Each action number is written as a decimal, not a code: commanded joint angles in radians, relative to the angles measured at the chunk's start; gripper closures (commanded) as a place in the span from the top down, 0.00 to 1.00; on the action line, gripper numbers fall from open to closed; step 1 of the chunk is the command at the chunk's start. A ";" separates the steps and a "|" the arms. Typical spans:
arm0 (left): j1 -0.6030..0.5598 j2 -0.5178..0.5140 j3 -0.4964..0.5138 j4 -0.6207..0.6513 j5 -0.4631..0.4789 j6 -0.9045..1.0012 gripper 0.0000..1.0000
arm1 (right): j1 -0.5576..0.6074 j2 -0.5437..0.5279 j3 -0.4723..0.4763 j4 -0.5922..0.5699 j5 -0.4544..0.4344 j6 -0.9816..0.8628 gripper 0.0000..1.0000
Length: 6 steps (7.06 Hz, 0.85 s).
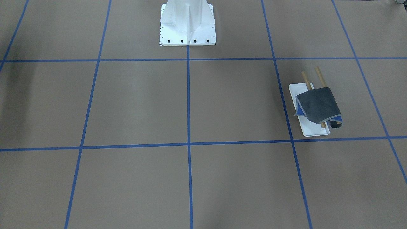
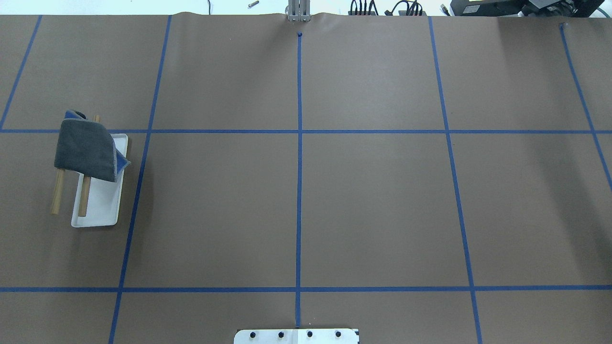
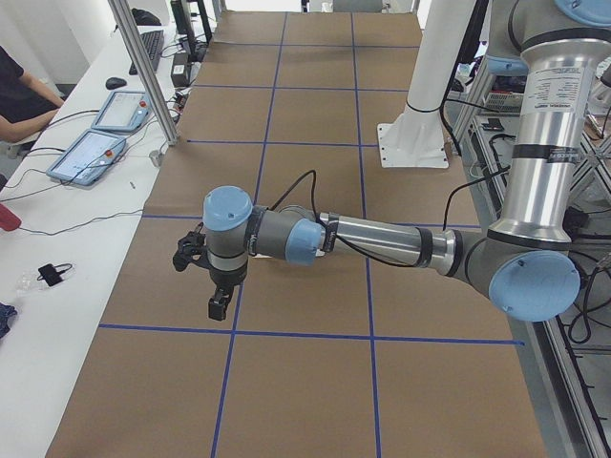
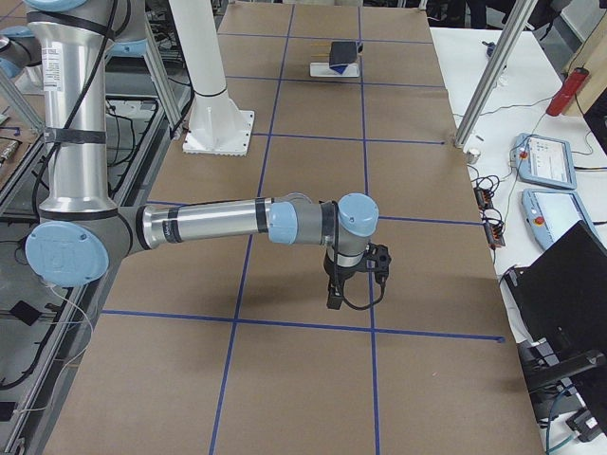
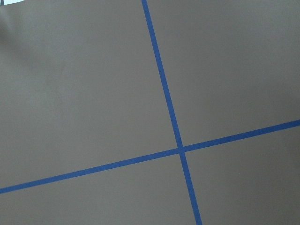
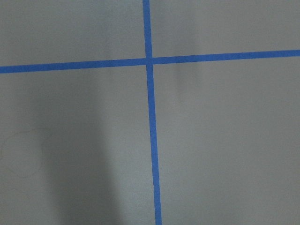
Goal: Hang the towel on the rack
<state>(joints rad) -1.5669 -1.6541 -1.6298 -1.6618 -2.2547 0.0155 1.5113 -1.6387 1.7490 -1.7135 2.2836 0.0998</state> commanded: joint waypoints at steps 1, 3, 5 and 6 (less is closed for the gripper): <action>0.005 0.019 0.013 -0.016 0.000 -0.032 0.99 | 0.013 -0.018 0.003 0.000 -0.003 -0.020 1.00; 0.005 0.016 0.014 -0.032 -0.002 -0.048 0.99 | 0.018 -0.015 0.003 0.000 -0.004 -0.017 1.00; 0.005 0.016 0.013 -0.030 -0.003 -0.048 0.99 | 0.018 -0.007 0.001 0.000 -0.004 -0.014 1.00; 0.005 0.017 0.013 -0.029 -0.003 -0.048 0.99 | 0.020 -0.009 0.003 0.000 0.000 -0.012 1.00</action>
<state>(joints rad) -1.5616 -1.6379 -1.6167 -1.6916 -2.2578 -0.0319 1.5297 -1.6474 1.7507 -1.7135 2.2805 0.0859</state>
